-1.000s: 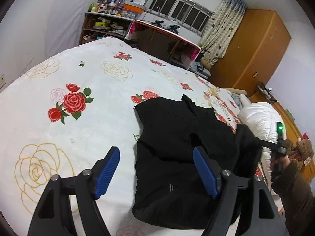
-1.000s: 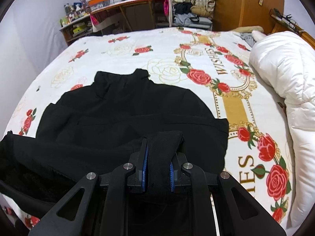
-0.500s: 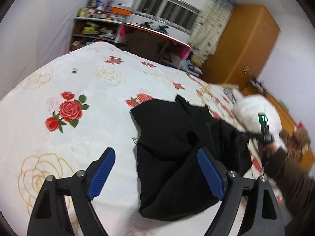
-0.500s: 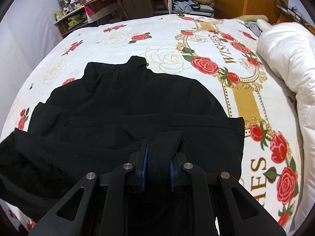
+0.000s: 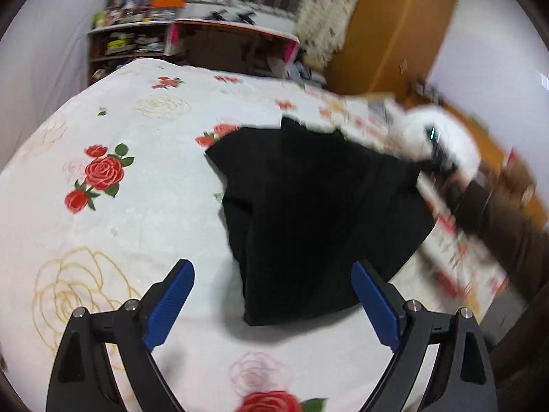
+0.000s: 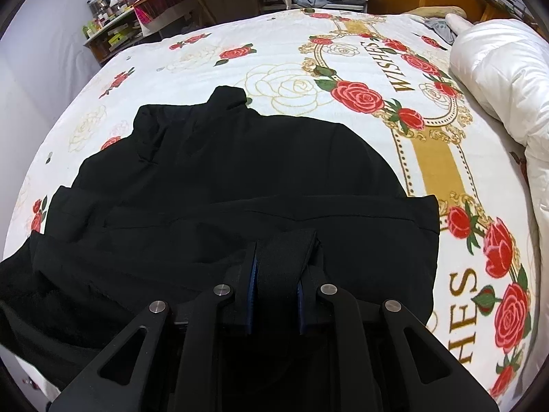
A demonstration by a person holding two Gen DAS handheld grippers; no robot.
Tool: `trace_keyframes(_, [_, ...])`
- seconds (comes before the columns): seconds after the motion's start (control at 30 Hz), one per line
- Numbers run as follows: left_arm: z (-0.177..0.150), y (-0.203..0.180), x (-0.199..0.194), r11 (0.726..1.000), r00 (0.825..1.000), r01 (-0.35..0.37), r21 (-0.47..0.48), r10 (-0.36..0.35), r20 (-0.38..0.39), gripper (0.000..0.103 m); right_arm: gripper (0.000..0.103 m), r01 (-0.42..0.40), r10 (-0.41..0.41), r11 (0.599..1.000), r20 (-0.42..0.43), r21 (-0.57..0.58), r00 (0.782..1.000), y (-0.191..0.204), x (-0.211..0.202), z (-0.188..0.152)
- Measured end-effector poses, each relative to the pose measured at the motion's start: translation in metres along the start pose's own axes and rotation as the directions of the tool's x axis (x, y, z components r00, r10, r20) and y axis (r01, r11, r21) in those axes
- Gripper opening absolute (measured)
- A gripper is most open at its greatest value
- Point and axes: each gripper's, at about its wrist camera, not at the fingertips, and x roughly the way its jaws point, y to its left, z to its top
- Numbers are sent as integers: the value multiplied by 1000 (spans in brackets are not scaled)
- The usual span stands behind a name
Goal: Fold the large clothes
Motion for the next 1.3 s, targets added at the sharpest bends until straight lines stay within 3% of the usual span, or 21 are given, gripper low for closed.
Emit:
trace_keyframes(0.07, [11,1,24,999,999,33,24,-33,-14,94,19,-6,6,1000,3,-7,1000,0,-1,-1])
trace_keyframes(0.23, [47,27,86,990,995,86,-115,-90,-32,93,19,-53,52,999,23,8,998,-7,-8,-3])
trace_keyframes(0.27, [50,29,99,989,995,75,-130,-82,-55,85,21,-70,69,997,29,13,997,-9,-11,-4])
trace_keyframes(0.3, [51,28,109,989,994,65,-135,-77,-82,71,22,-95,94,995,42,20,995,-11,-15,-6])
trace_keyframes(0.4, [51,21,124,990,992,57,-127,-71,-102,67,42,-183,184,983,96,-13,978,-13,-35,-12])
trace_keyframes(0.47, [51,19,128,992,994,38,-123,-50,-92,67,73,-231,235,972,137,-42,962,-18,-51,-17])
trace_keyframes(0.6, [45,26,135,989,993,10,-151,-27,-111,67,77,-290,312,947,181,-138,933,-30,-74,-33])
trace_keyframes(0.67, [42,31,138,985,992,-3,-173,-19,-127,67,77,-229,268,950,175,-214,947,-31,-73,-38])
trace_keyframes(0.73, [39,35,143,981,989,-23,-192,-6,-149,67,77,-208,247,944,130,-255,960,-31,-58,-40])
trace_keyframes(0.8, [34,37,146,980,987,-27,-197,-4,-159,68,77,-267,298,923,76,-278,951,-32,-41,-40])
trace_keyframes(0.93, [29,46,158,964,981,-2,-267,-49,-186,71,77,-289,312,912,37,-292,949,-24,-7,-28])
trace_keyframes(1.0, [26,48,162,959,979,1,-284,-60,-197,71,77,-333,353,898,18,-286,936,-21,1,-21])
trace_keyframes(1.03, [26,46,163,963,979,-6,-270,-50,-200,69,77,-346,366,894,20,-285,930,-21,2,-19])
trace_keyframes(1.1, [27,40,162,972,979,-15,-234,-33,-201,54,77,-371,386,898,19,-236,922,-21,9,-14])
trace_keyframes(1.13, [29,37,161,976,980,-19,-218,-25,-199,50,71,-379,390,901,10,-213,921,-21,12,-13])
trace_keyframes(1.17, [31,34,160,978,980,-25,-205,-17,-200,38,53,-376,387,904,11,-204,922,-22,13,-14])
trace_keyframes(1.23, [37,28,157,984,980,-26,-179,-10,-198,30,31,-367,378,915,41,-165,925,-31,10,-13])
trace_keyframes(1.3, [45,20,151,990,983,-37,-138,11,-181,27,21,-398,410,907,69,-140,910,-41,0,-16])
